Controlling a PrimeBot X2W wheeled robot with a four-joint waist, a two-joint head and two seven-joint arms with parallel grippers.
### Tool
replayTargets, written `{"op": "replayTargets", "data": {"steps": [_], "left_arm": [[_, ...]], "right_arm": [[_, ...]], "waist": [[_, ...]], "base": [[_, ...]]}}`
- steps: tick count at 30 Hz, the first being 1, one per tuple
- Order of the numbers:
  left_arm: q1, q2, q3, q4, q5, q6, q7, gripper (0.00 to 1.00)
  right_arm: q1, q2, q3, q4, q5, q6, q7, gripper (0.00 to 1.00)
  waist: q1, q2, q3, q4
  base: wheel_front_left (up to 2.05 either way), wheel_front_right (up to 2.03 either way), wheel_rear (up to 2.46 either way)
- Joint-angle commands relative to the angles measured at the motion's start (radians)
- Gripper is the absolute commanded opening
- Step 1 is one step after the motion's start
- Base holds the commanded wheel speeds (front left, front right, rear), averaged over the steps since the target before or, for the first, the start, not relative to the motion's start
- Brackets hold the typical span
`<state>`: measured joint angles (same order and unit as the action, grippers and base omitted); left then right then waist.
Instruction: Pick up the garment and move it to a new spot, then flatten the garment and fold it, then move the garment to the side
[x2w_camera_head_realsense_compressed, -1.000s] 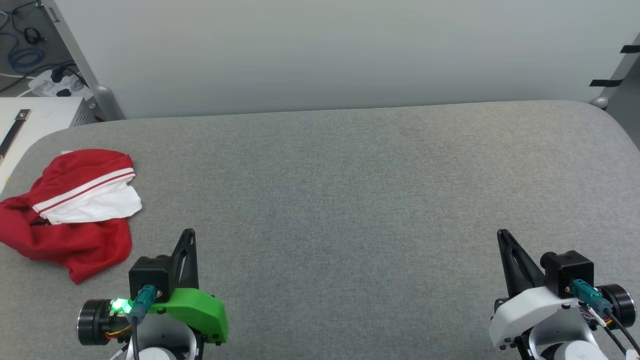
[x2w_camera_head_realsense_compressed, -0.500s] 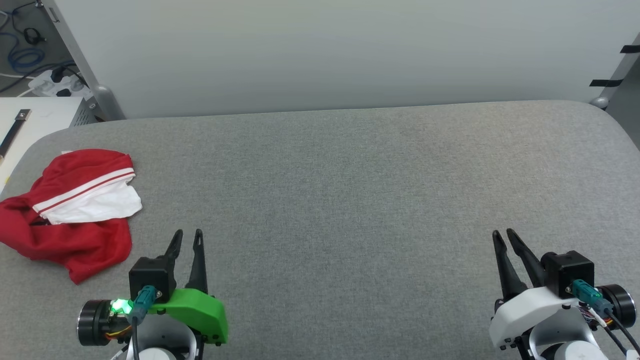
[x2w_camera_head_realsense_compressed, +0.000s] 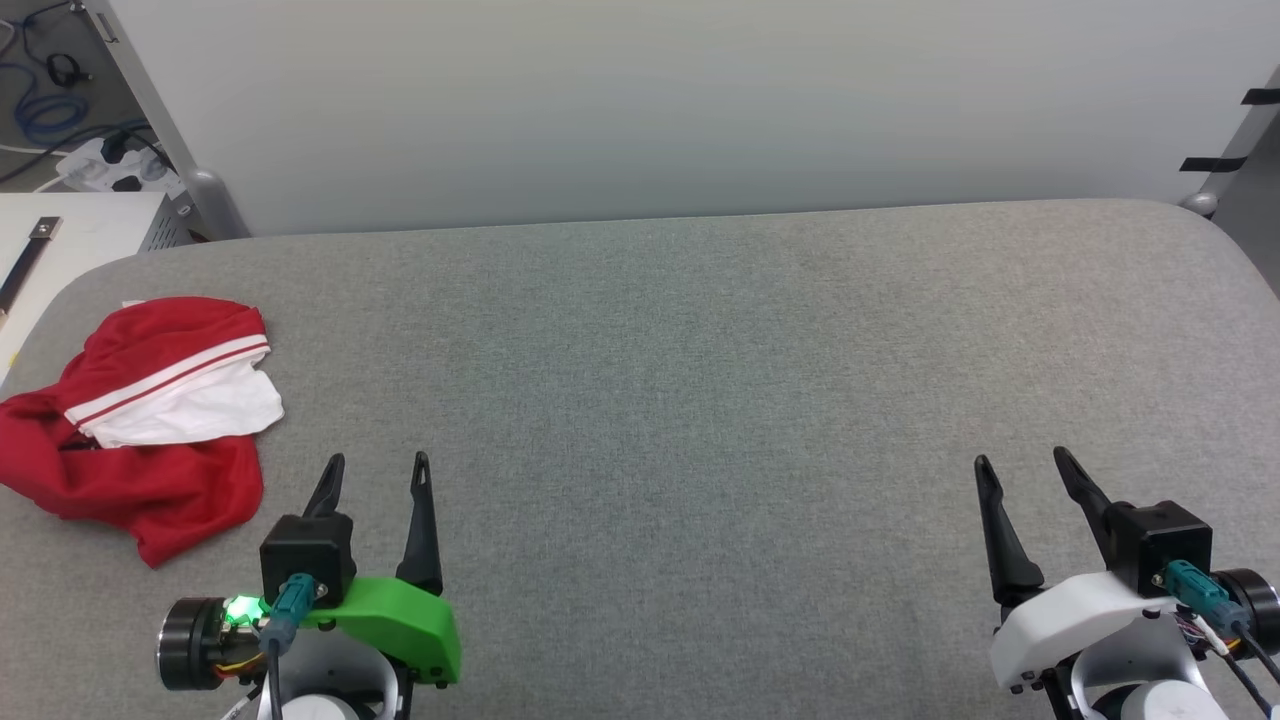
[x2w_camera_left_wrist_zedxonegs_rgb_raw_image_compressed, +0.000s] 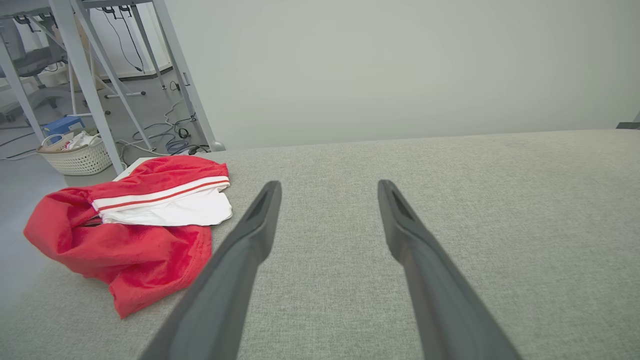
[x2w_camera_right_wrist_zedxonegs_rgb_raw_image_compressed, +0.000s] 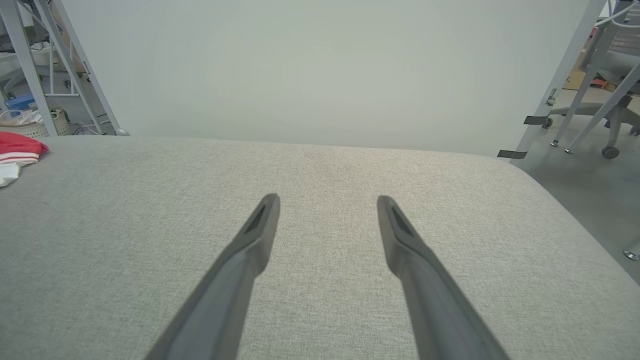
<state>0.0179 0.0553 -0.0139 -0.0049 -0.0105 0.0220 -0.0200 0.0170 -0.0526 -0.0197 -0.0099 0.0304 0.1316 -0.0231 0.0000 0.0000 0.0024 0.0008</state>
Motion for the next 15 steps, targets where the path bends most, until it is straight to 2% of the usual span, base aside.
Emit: {"op": "replayTargets", "data": {"steps": [1,15], "left_arm": [[-0.002,-0.001,-0.003,-0.004,-0.005,0.007,-0.011,1.0],[0.003,-0.001,-0.012,-0.018,-0.01,0.025,-0.044,1.0]], "right_arm": [[0.002,0.0,-0.004,-0.01,0.008,0.0,-0.011,1.0],[0.013,0.001,-0.01,-0.041,0.021,0.0,-0.044,1.0]], "waist": [[0.0,0.0,0.0,0.0],[0.0,0.0,-0.002,0.003]], "base": [[0.0,0.0,0.0],[0.0,0.0,0.0]]}}
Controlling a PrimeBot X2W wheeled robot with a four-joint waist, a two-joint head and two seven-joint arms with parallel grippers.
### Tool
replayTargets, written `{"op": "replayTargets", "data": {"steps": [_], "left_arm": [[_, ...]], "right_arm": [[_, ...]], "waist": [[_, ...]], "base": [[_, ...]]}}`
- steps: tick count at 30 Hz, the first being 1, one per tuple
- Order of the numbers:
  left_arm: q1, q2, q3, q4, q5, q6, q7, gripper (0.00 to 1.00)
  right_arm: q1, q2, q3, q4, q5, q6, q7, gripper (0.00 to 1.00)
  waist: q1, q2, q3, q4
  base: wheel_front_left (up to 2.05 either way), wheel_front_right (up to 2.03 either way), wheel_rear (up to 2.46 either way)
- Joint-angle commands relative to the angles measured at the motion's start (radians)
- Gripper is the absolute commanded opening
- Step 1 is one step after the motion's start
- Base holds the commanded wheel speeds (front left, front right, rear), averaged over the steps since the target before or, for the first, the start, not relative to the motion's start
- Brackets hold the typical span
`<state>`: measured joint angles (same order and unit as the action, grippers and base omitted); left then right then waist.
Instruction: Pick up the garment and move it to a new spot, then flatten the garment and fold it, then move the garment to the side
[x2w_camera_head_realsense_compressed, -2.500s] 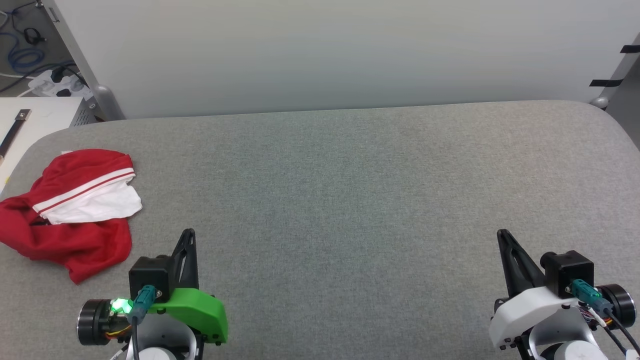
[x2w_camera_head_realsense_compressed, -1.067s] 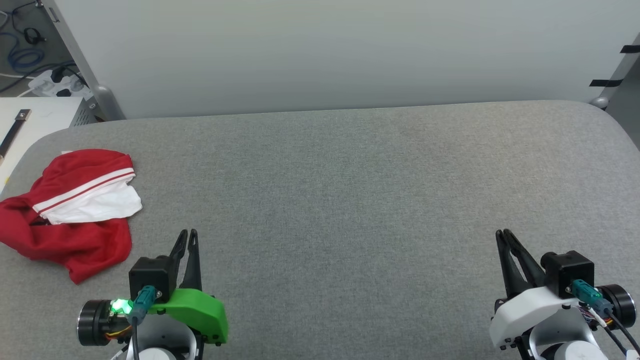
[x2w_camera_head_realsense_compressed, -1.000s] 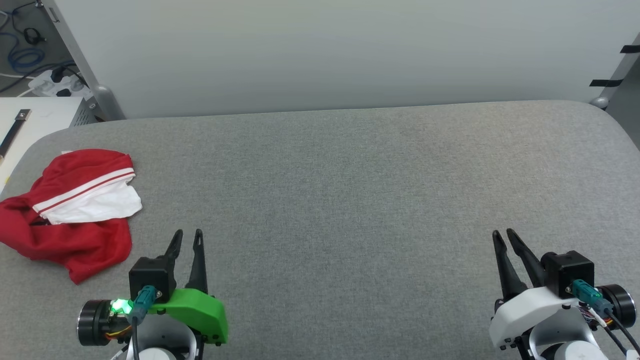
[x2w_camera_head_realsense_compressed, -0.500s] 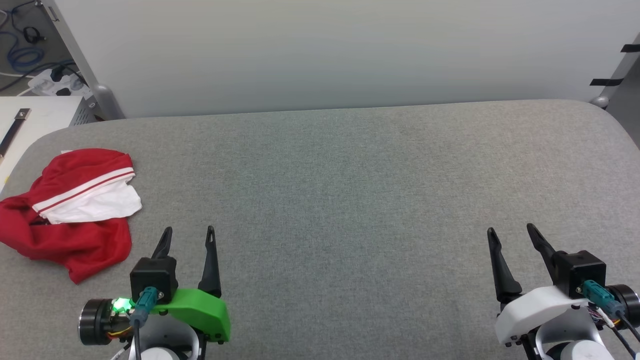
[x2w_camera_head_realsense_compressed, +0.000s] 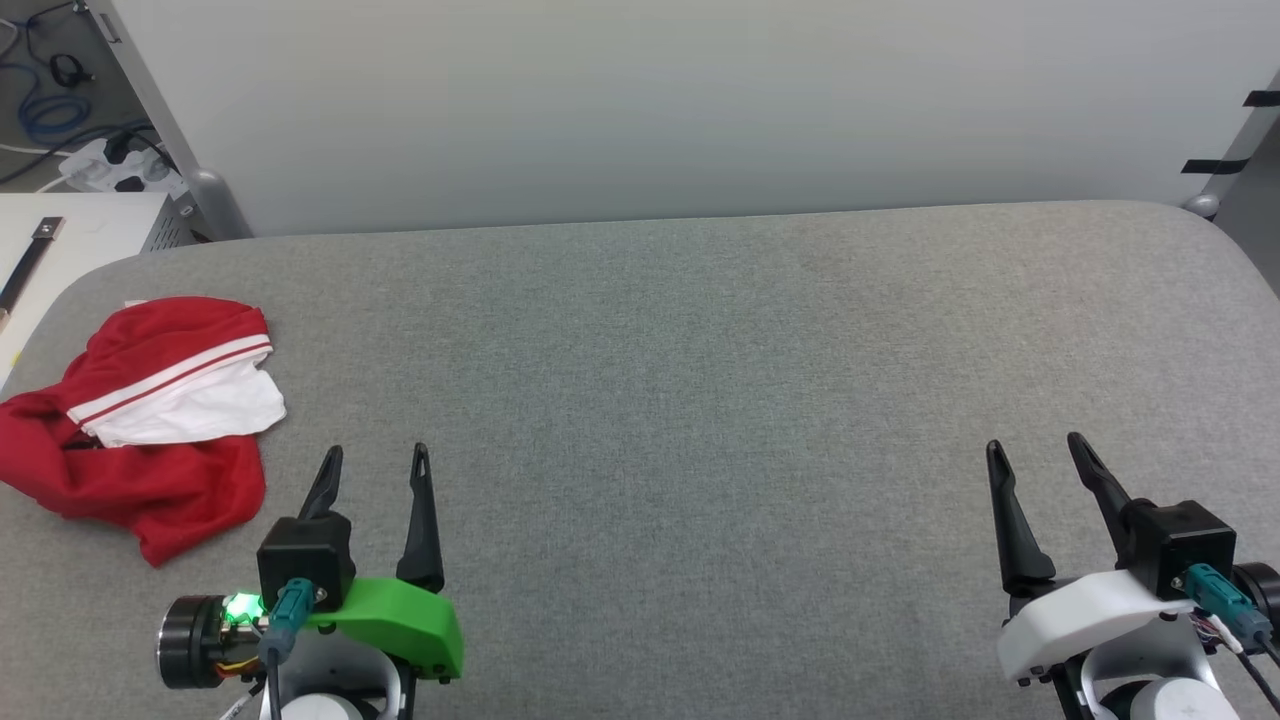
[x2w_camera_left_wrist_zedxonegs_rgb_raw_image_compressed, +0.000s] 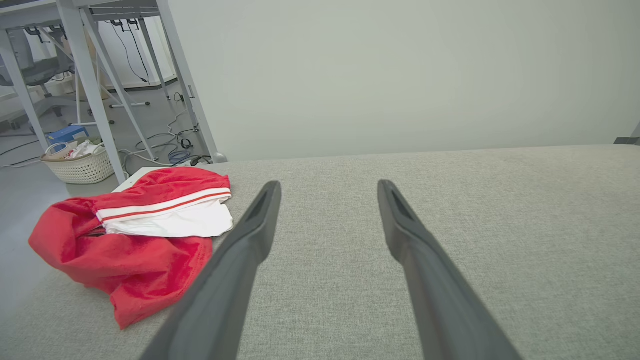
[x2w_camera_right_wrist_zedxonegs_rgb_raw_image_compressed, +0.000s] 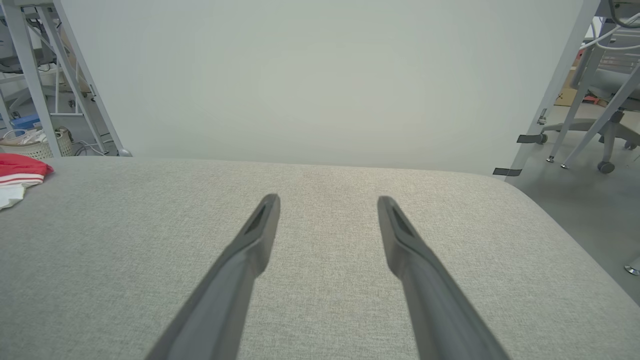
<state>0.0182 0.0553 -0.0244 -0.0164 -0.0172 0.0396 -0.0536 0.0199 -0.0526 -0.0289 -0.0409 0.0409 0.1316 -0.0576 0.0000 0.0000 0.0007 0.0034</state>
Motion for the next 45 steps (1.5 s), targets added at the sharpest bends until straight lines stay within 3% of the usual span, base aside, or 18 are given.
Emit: {"op": "replayTargets", "data": {"steps": [1,45], "left_arm": [[0.003,-0.001,-0.002,-0.007,-0.003,0.008,-0.013,1.0],[0.033,-0.003,-0.028,-0.013,-0.036,0.017,-0.104,1.0]], "right_arm": [[0.011,0.001,0.0,-0.013,0.01,0.0,-0.012,1.0],[0.062,0.001,0.019,-0.063,0.062,-0.001,-0.101,1.0]], "waist": [[0.0,0.0,0.0,0.001],[0.0,0.0,-0.013,0.016]], "base": [[0.0,0.0,0.0],[0.0,0.0,0.0]]}}
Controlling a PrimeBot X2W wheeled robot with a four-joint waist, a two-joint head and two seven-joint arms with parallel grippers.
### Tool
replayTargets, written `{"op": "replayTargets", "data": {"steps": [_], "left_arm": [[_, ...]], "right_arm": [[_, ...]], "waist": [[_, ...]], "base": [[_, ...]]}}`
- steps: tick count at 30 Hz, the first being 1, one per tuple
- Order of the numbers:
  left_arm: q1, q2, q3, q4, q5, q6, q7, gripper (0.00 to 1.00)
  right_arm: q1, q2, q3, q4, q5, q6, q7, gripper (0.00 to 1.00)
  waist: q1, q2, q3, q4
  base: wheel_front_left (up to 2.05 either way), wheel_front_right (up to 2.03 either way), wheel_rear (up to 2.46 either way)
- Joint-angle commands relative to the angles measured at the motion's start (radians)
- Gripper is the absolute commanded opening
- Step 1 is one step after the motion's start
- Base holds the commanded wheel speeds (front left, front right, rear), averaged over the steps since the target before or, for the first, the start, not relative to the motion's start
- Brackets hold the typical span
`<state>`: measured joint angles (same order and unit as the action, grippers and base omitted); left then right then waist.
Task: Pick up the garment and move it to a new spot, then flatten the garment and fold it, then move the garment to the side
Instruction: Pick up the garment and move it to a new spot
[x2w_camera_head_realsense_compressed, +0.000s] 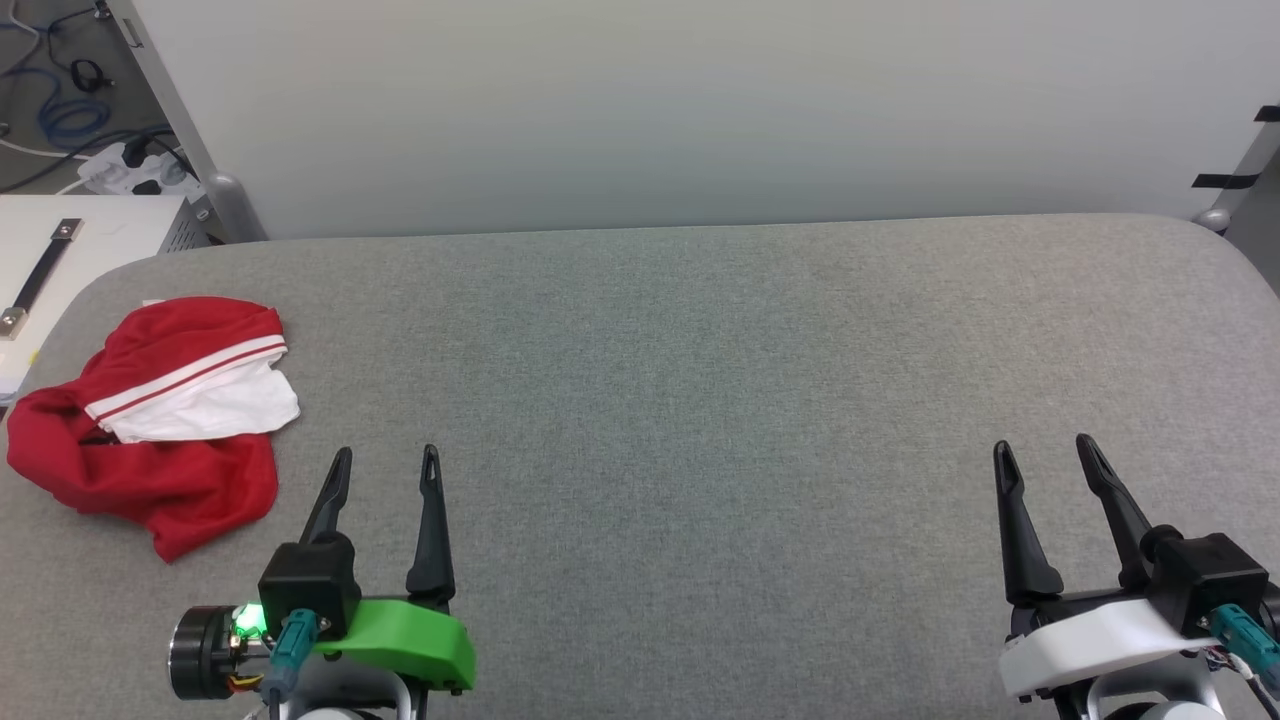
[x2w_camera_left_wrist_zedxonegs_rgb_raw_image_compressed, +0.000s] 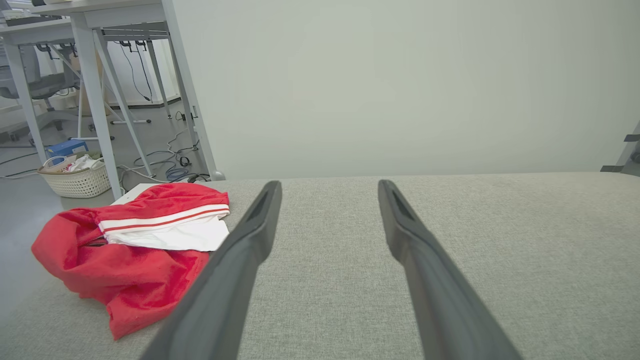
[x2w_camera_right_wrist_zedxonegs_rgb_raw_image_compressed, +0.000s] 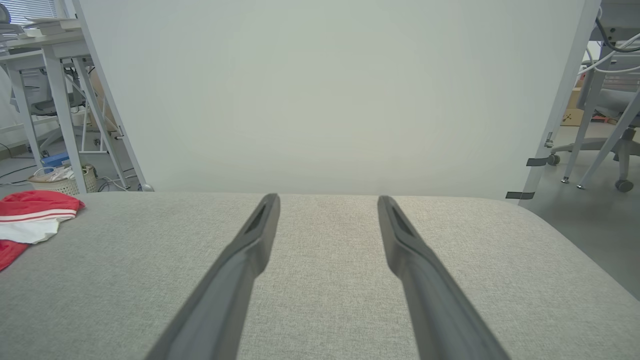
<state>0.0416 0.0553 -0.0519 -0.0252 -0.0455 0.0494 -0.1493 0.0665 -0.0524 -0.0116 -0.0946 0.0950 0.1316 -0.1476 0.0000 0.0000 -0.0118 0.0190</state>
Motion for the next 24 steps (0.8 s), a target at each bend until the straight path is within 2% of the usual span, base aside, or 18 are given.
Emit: {"op": "replayTargets", "data": {"steps": [1,24], "left_arm": [[0.011,-0.003,-0.001,-0.004,-0.009,0.007,-0.01,1.0],[0.03,-0.004,-0.015,0.005,-0.031,0.016,-0.058,1.0]], "right_arm": [[0.017,0.001,0.003,-0.01,0.011,-0.001,-0.013,1.0],[0.047,0.002,0.006,-0.021,0.052,-0.001,-0.061,1.0]], "waist": [[0.0,0.0,0.0,0.0],[0.0,0.0,-0.008,0.008]], "base": [[0.0,0.0,0.0],[0.0,0.0,0.0]]}}
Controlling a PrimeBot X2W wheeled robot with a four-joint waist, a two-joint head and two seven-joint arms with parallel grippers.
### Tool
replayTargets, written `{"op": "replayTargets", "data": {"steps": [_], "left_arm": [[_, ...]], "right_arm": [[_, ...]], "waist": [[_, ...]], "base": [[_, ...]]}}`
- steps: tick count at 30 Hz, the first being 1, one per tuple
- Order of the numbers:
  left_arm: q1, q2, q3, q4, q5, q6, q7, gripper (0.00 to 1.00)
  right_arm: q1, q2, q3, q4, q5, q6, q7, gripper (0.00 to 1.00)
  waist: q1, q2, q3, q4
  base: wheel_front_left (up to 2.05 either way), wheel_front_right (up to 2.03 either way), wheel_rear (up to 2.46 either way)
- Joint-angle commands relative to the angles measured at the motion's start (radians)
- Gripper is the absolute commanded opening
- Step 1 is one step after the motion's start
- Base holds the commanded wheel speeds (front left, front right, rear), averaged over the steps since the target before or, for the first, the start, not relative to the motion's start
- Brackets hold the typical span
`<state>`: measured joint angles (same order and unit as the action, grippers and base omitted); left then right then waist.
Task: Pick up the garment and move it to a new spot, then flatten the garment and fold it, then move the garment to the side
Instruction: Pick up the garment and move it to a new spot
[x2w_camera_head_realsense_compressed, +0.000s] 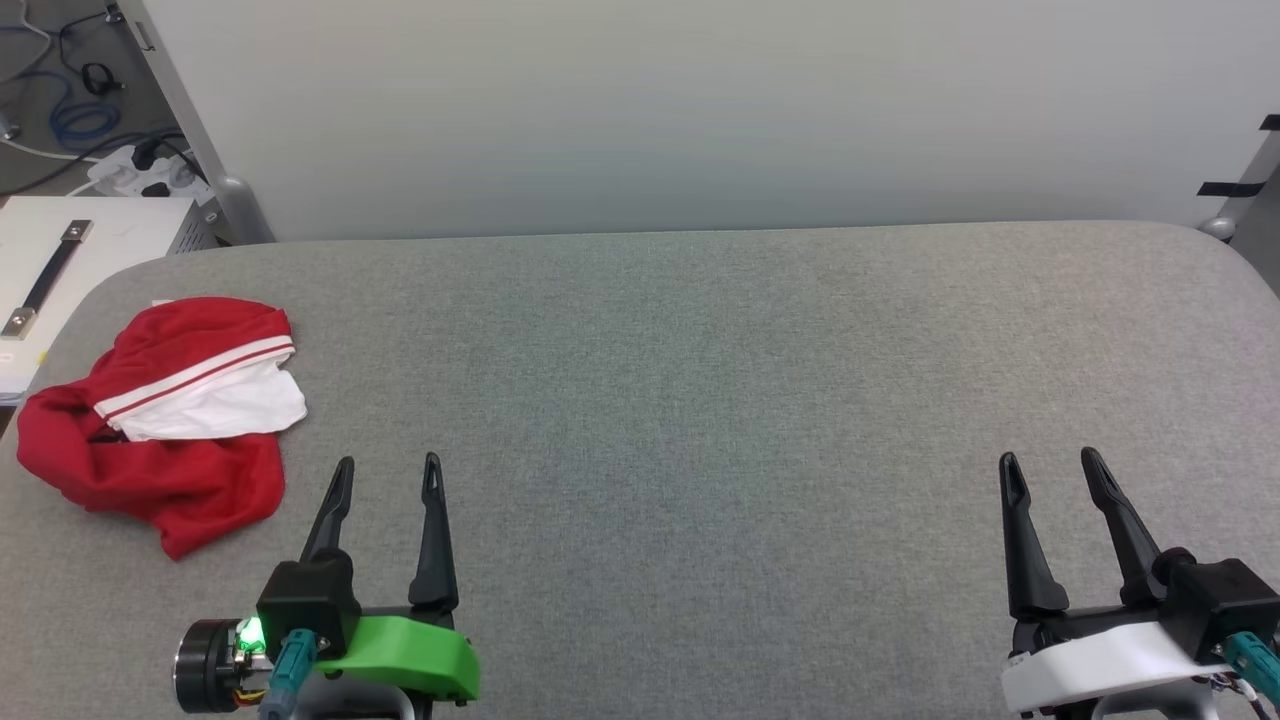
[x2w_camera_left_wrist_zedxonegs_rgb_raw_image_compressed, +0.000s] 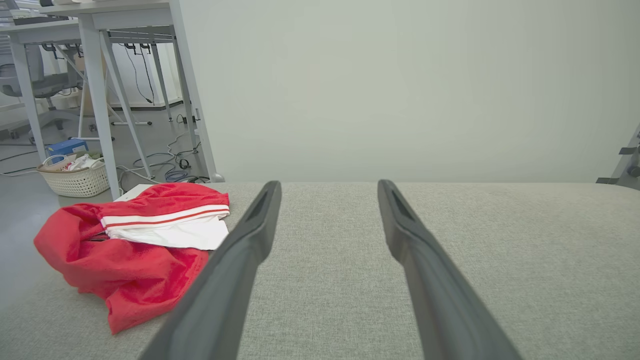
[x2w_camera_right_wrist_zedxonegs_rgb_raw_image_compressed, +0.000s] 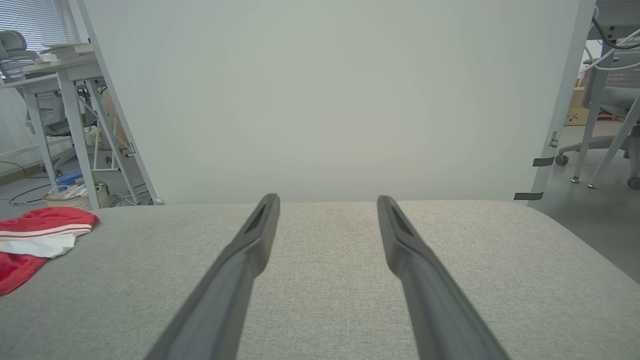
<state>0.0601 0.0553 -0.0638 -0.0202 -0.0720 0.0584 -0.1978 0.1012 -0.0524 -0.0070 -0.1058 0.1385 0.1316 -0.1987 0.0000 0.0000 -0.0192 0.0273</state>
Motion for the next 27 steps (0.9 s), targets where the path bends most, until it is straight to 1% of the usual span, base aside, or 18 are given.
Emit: {"op": "replayTargets", "data": {"steps": [1,27], "left_arm": [[0.012,-0.004,-0.004,0.001,-0.006,0.007,-0.012,1.0],[0.035,-0.005,-0.02,0.025,-0.012,0.011,-0.064,1.0]], "right_arm": [[0.014,0.002,0.002,-0.009,0.01,-0.001,-0.012,1.0],[0.045,0.002,0.015,-0.015,0.026,-0.001,-0.063,1.0]], "waist": [[0.0,0.0,-0.002,0.0],[0.0,0.0,-0.012,0.011]], "base": [[0.0,0.0,0.0],[0.0,0.0,0.0]]}}
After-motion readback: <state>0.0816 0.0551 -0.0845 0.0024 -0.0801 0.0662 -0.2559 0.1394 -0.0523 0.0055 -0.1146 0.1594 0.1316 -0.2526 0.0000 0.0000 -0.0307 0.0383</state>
